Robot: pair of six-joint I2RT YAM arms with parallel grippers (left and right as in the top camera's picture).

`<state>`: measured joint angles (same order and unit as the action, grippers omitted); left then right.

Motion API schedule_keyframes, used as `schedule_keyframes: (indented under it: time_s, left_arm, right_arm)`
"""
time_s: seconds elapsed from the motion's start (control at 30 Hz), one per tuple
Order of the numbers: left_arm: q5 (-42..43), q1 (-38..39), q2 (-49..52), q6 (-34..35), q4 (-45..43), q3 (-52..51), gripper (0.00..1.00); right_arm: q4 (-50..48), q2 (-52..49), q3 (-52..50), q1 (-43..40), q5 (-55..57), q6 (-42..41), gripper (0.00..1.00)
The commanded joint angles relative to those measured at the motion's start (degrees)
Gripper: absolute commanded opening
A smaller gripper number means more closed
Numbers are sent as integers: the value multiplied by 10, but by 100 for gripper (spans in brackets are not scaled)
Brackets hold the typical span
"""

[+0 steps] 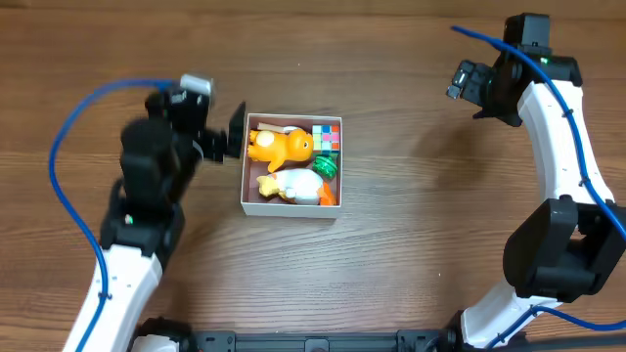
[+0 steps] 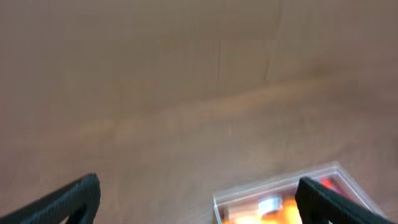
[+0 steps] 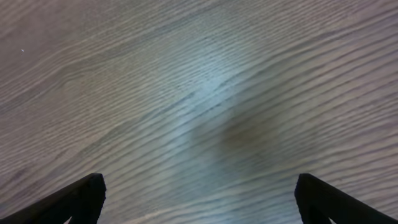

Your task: Pack container

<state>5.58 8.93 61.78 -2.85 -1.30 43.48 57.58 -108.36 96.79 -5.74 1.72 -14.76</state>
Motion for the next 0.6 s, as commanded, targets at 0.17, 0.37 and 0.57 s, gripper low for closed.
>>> schedule_keyframes:
  time_s: [0.17,0.37,0.57]
  left_arm:
    - [-20,-8,-245,30,-124,-274,100]
    - [-13,-82,-376,31,-92,-353,100]
    - [-11,-106,-485,31,-87,-429,100]
  right_arm:
    - [-3,9,-1,0,1,-3,100]
    - [-3,9,-1,0,1,-3,100]
    - [-3,9,-1,0,1,-3,100]
